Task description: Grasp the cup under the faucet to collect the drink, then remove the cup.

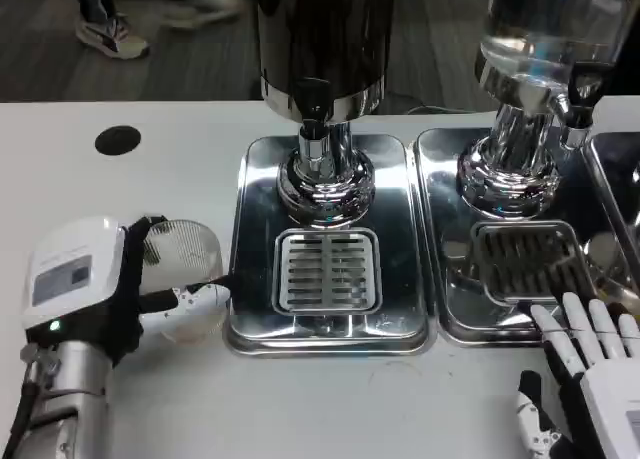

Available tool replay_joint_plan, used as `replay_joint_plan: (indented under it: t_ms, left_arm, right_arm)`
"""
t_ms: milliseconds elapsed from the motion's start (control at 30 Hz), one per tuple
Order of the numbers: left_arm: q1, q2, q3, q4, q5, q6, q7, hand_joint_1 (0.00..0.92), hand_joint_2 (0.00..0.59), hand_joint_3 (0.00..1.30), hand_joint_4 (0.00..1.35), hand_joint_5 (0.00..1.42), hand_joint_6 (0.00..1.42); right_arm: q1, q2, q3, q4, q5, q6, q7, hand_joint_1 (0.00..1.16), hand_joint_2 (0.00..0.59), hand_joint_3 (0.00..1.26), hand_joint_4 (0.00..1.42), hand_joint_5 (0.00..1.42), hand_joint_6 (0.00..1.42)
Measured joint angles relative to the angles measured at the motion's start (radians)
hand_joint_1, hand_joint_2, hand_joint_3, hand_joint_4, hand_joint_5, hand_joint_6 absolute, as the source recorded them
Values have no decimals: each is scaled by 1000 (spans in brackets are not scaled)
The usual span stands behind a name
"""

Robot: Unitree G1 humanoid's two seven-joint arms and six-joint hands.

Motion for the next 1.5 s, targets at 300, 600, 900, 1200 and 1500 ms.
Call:
replay_joint_plan:
  t_ms: [300, 600, 900, 1200, 1500]
  left_arm:
    - [35, -33, 8, -2, 1, -12, 100, 327, 30, 807, 846, 1126, 1424]
    - [70, -48, 5, -1, 8, -25, 186, 305, 48, 826, 877, 1135, 1424]
    - [72, -54, -19, -2, 40, -43, 264, 300, 70, 797, 841, 1110, 1424]
    - [41, -66, -24, -10, 48, -43, 264, 297, 72, 796, 841, 1110, 1424]
    - [-89, -105, -76, 30, 59, -37, 261, 300, 76, 801, 844, 1110, 1424]
  right_arm:
    - [3, 0, -6, 1, 10, -8, 0, 172, 554, 143, 0, 0, 0]
    - [7, -1, -9, 1, 13, -12, 0, 172, 554, 145, 0, 0, 0]
    - [9, -1, -15, 1, 18, -19, 0, 172, 554, 153, 0, 0, 0]
    - [8, -2, -23, -9, 27, -20, 0, 172, 554, 154, 0, 0, 0]
    - [9, -8, -29, -27, 23, -20, 1, 172, 554, 154, 0, 0, 0]
